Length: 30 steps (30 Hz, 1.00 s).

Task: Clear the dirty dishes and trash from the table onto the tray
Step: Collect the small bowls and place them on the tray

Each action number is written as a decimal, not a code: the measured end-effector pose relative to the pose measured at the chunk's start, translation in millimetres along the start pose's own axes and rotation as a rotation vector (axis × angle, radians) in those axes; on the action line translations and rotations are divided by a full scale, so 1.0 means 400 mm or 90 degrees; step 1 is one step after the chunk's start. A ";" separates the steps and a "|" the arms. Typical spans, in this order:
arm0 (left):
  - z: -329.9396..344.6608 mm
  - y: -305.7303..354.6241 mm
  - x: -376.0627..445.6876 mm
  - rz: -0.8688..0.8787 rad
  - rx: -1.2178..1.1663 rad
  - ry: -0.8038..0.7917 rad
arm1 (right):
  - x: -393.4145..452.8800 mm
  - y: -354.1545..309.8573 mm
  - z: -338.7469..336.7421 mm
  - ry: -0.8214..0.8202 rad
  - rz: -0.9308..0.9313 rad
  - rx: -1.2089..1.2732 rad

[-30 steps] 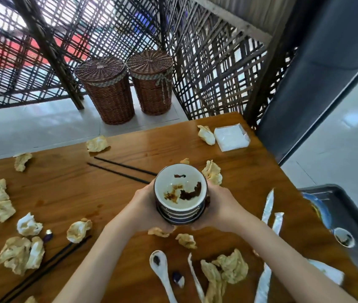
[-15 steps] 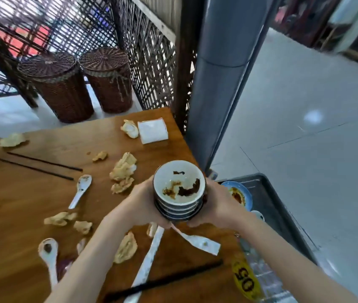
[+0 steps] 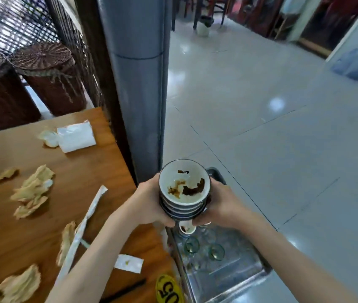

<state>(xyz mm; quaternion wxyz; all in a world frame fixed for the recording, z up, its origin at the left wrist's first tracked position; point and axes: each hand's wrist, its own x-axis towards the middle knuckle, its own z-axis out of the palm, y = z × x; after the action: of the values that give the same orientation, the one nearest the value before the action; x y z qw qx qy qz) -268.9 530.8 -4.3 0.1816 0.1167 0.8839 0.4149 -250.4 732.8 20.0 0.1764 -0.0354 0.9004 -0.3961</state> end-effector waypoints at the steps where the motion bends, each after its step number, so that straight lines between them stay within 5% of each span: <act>1: 0.012 0.008 0.022 0.008 0.003 -0.003 | 0.007 0.020 -0.013 0.001 0.005 0.001; 10: 0.139 0.046 0.201 0.003 0.002 -0.023 | 0.094 0.213 -0.095 0.025 0.037 0.000; 30: 0.493 -0.076 0.565 -0.098 0.077 0.129 | 0.448 0.692 -0.167 -0.083 -0.088 -0.068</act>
<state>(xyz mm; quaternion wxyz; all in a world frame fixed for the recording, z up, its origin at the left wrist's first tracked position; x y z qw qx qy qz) -393.3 728.7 -194.9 0.1154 0.0169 0.9274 0.3554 -420.1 932.4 -191.3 0.2045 -0.1328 0.9024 -0.3554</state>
